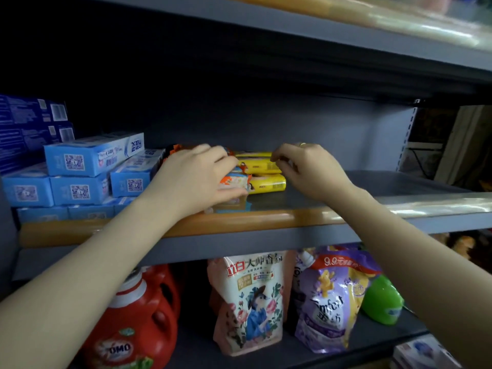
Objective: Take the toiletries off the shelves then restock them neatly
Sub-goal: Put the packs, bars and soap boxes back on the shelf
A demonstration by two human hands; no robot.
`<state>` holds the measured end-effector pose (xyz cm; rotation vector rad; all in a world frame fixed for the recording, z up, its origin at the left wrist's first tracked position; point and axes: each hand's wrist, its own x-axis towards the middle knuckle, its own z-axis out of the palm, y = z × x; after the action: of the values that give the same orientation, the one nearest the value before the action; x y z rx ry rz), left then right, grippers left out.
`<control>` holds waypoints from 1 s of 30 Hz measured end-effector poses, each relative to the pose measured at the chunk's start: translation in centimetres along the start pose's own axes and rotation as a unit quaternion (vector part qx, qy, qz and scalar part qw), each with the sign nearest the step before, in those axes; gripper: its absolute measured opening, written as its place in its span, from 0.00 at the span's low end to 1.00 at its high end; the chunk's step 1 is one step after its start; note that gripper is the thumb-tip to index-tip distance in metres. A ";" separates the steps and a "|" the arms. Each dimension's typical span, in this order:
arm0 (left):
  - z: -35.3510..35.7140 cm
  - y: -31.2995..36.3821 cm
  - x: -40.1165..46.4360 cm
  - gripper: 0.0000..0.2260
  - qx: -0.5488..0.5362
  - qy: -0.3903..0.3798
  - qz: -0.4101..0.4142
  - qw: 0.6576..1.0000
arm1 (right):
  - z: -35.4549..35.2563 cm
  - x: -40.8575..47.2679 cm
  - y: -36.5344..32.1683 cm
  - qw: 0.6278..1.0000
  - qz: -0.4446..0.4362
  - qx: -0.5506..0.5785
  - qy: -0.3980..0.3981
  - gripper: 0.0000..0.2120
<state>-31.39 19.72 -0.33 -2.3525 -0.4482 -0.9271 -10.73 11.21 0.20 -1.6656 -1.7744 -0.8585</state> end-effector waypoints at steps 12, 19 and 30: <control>2.7 15.2 -4.3 0.10 -0.212 0.068 0.190 0.956 | -6.9 -22.0 2.4 0.944 0.115 0.039 -0.306 0.11; 9.2 23.2 -10.4 0.21 -0.327 -0.185 0.127 0.918 | -2.9 -32.8 1.9 0.836 0.184 -0.006 -0.517 0.24; 12.7 31.6 -14.3 0.26 -0.417 -0.370 -0.069 0.827 | -1.4 -35.0 2.7 0.850 0.210 -0.073 -0.476 0.27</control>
<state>-19.46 1.36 -30.05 -3.5287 -0.5840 -0.1869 -5.33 -12.26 -25.35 -2.7374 -1.7616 0.1089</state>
